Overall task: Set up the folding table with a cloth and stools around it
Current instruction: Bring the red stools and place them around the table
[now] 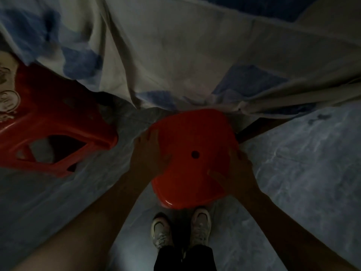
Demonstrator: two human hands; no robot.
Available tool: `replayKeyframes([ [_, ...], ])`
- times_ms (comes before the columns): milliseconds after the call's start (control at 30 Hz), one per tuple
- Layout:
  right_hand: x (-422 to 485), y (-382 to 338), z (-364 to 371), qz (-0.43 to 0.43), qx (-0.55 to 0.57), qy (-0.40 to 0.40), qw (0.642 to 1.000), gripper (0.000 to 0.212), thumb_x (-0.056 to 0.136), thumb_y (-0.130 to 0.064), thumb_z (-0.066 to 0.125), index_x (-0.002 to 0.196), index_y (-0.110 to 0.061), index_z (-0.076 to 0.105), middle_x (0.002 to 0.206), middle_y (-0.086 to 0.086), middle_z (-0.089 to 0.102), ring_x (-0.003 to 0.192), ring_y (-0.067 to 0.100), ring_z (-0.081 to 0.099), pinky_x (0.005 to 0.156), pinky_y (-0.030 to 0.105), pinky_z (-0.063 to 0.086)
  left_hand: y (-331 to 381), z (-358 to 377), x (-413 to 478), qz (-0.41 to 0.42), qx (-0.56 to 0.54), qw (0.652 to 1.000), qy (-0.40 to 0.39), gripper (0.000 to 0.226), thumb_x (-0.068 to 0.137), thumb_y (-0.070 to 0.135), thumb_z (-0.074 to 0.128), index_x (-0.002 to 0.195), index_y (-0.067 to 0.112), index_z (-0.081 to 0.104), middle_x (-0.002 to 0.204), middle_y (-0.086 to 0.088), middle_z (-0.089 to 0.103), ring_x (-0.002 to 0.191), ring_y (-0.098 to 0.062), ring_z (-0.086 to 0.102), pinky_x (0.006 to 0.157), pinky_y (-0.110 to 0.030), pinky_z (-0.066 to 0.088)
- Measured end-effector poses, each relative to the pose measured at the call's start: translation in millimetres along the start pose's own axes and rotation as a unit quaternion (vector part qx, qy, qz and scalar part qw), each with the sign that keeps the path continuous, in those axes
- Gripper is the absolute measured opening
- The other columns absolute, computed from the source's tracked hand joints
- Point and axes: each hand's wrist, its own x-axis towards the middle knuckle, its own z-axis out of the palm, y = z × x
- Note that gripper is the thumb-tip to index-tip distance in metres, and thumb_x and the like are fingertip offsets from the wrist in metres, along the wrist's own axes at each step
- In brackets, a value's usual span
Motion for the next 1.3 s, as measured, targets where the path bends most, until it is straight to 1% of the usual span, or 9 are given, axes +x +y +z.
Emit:
replayKeyframes([
  [133,5,4,15,0.031,-0.011,0.018,0.999,0.118,0.07,-0.054,0.082,0.157,-0.03,0.005,0.158,0.015,0.011,0.141,0.039,0.023,0.108,0.056,0.032,-14,9,20,-0.015,0.015,0.999,-0.025,0.112,0.073,0.06,0.073,0.155,0.017,0.011,0.157,-0.019,0.021,0.142,-0.039,0.022,0.114,-0.051,0.025],
  [300,8,13,29,0.09,0.02,0.024,0.995,0.132,0.064,-0.048,0.088,0.155,-0.039,-0.007,0.16,0.014,-0.001,0.143,0.043,0.015,0.106,0.063,0.033,-22,11,36,-0.009,-0.007,0.998,-0.059,0.13,0.058,0.057,0.085,0.156,0.022,0.006,0.158,-0.015,0.021,0.143,-0.036,0.022,0.114,-0.051,0.023],
  [433,9,20,31,0.109,0.085,0.039,0.99,0.14,0.052,-0.056,0.091,0.154,-0.041,-0.003,0.158,0.012,0.016,0.141,0.039,0.021,0.108,0.058,0.03,-20,6,44,-0.009,-0.048,0.997,-0.064,0.136,0.051,0.052,0.091,0.155,0.023,0.008,0.156,-0.015,0.024,0.142,-0.036,0.022,0.114,-0.051,0.022],
  [633,-11,8,26,0.105,0.103,0.047,0.988,0.14,0.042,-0.075,0.078,0.154,-0.044,0.0,0.156,0.009,0.026,0.139,0.037,0.025,0.107,0.057,0.029,-8,-10,20,-0.029,-0.09,0.995,-0.027,0.121,0.057,0.052,0.088,0.152,0.022,0.021,0.151,-0.014,0.032,0.139,-0.034,0.029,0.112,-0.049,0.027],
  [867,-75,-42,-12,0.063,0.096,0.019,0.993,0.141,0.042,-0.082,0.072,0.153,-0.048,-0.006,0.158,0.007,0.022,0.139,0.035,0.026,0.109,0.059,0.034,-7,-75,-56,-0.058,-0.097,0.993,0.037,0.119,0.052,0.052,0.09,0.149,0.018,0.029,0.144,-0.015,0.042,0.131,-0.033,0.037,0.102,-0.042,0.035],
  [967,-102,-70,-38,0.036,0.095,-0.015,0.995,0.139,0.049,-0.072,0.081,0.153,-0.047,-0.007,0.162,0.006,0.016,0.145,0.034,0.021,0.112,0.056,0.031,-3,-108,-96,-0.111,-0.115,0.986,0.041,0.115,0.05,0.053,0.09,0.145,0.024,0.032,0.142,-0.012,0.045,0.129,-0.031,0.042,0.101,-0.04,0.039],
  [1067,-130,-95,-66,0.002,0.071,-0.02,0.997,0.139,0.043,-0.066,0.085,0.151,-0.053,-0.002,0.158,0.01,0.027,0.143,0.035,0.029,0.11,0.052,0.039,3,-142,-144,-0.158,-0.123,0.977,0.072,0.121,0.038,0.066,0.083,0.142,0.029,0.035,0.133,-0.01,0.052,0.123,-0.031,0.047,0.1,-0.044,0.044],
  [1133,-153,-110,-87,-0.013,0.039,-0.019,0.999,0.139,0.041,-0.065,0.087,0.149,-0.055,0.001,0.151,0.014,0.03,0.136,0.039,0.035,0.106,0.053,0.043,16,-163,-183,-0.204,-0.118,0.968,0.089,0.125,0.041,0.063,0.087,0.146,0.028,0.03,0.137,-0.013,0.046,0.127,-0.033,0.042,0.104,-0.047,0.04],
  [1300,-225,-145,-144,-0.092,-0.029,-0.057,0.994,0.133,0.055,-0.053,0.091,0.151,-0.052,-0.002,0.149,0.012,0.022,0.135,0.039,0.026,0.107,0.061,0.037,56,-215,-293,-0.284,-0.138,0.934,0.166,0.129,0.047,0.055,0.091,0.151,0.026,0.021,0.147,-0.014,0.036,0.134,-0.033,0.038,0.107,-0.046,0.038],
])
